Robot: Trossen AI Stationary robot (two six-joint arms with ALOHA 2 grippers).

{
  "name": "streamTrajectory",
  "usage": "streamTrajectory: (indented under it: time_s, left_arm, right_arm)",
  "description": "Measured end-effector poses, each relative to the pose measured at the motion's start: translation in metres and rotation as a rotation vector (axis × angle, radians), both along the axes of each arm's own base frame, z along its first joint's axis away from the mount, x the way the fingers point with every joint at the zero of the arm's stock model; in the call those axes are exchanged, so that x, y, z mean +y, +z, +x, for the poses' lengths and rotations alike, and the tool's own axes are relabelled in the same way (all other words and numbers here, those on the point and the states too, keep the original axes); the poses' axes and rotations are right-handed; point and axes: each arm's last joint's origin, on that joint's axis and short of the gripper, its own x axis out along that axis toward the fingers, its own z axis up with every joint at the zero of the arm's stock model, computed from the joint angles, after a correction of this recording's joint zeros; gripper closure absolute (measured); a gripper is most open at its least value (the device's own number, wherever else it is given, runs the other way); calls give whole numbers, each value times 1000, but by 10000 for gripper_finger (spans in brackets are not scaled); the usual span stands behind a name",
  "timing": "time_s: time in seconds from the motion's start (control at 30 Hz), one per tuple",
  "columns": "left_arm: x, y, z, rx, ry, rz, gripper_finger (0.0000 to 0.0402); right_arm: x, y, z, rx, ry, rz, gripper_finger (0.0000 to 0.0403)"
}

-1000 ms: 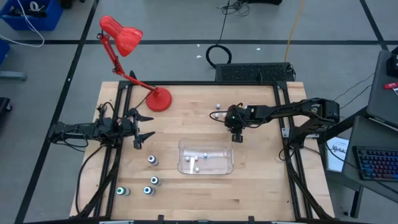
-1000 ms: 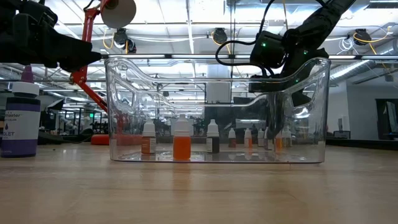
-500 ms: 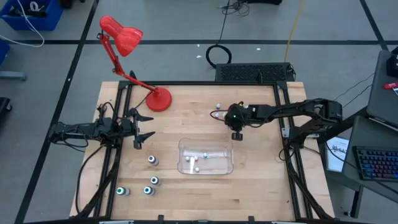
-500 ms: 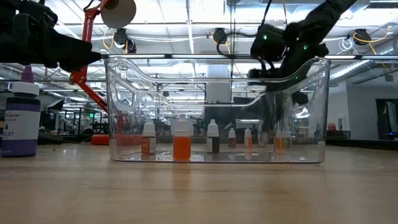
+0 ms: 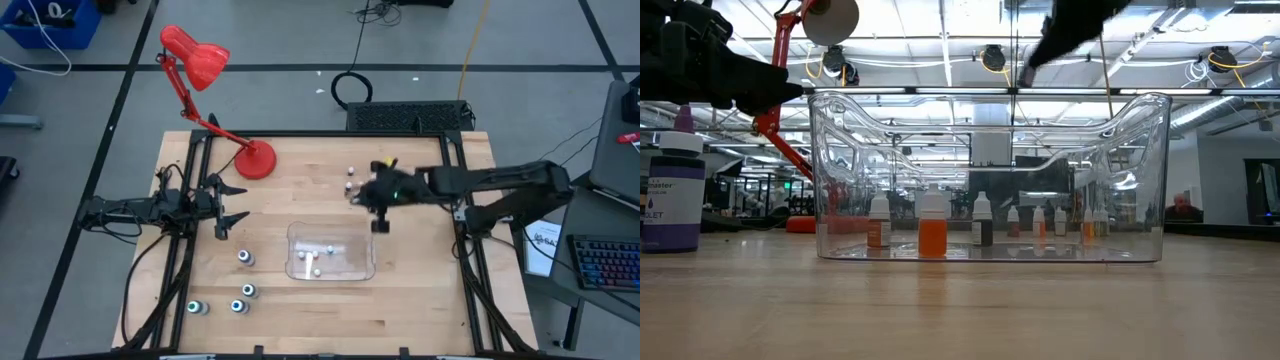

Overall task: Pick & Place food coloring
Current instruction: Put the small purple food coloring bottle into the transparent bin

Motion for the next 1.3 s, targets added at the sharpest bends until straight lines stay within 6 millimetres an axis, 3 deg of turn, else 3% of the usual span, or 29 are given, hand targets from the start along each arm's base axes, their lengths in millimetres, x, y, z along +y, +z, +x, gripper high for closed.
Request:
streamTrajectory:
  time_s: [0.1,0.23,0.37,0.5,0.63,0.8,1.3]
  left_arm:
    - [0,0,0,0,0,0,96]
    - [0,0,0,0,0,0,96]
    - [0,0,0,0,0,0,96]
    - [0,0,0,0,0,0,96]
    - [0,0,0,0,0,0,96]
    - [0,0,0,0,0,0,96]
    - [0,0,0,0,0,0,96]
  right_arm:
    - [31,8,18,26,74,-15,355]
    - [70,1,47,68,168,-10,355]
    - [99,-25,73,125,245,-31,355]
    - [114,-59,92,180,320,22,355]
    - [116,-89,105,249,343,36,355]
    - [108,-110,112,317,343,33,355]
    - [88,-125,116,382,349,63,355]
